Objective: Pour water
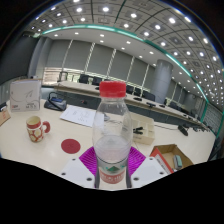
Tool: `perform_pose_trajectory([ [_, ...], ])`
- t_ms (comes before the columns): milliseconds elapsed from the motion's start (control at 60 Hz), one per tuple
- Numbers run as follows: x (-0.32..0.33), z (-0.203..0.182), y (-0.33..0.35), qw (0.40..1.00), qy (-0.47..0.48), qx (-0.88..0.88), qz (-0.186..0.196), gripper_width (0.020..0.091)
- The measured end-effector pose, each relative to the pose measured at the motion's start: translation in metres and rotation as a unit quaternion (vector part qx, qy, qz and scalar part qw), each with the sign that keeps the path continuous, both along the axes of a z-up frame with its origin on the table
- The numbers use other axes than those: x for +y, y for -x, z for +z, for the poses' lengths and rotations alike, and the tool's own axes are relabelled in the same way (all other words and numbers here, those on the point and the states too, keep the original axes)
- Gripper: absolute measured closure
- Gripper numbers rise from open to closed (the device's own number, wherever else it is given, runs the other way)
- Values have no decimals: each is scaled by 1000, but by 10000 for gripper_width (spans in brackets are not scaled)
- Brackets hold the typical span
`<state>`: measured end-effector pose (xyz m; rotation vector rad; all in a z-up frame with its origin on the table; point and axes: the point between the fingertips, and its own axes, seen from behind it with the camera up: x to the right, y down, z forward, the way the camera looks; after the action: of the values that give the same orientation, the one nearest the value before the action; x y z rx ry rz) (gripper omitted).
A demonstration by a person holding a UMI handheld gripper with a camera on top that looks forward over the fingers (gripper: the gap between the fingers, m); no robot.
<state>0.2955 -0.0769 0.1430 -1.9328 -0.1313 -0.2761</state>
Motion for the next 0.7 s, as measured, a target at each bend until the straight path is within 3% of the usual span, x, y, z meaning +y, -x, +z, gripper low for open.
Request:
perform_pose_trajectory([
  [200, 43, 54, 42, 986, -13, -166, 11, 749],
  [367, 81, 80, 97, 940, -21, -338, 29, 748],
  [700, 134, 42, 177, 767, 6, -633, 104, 747],
])
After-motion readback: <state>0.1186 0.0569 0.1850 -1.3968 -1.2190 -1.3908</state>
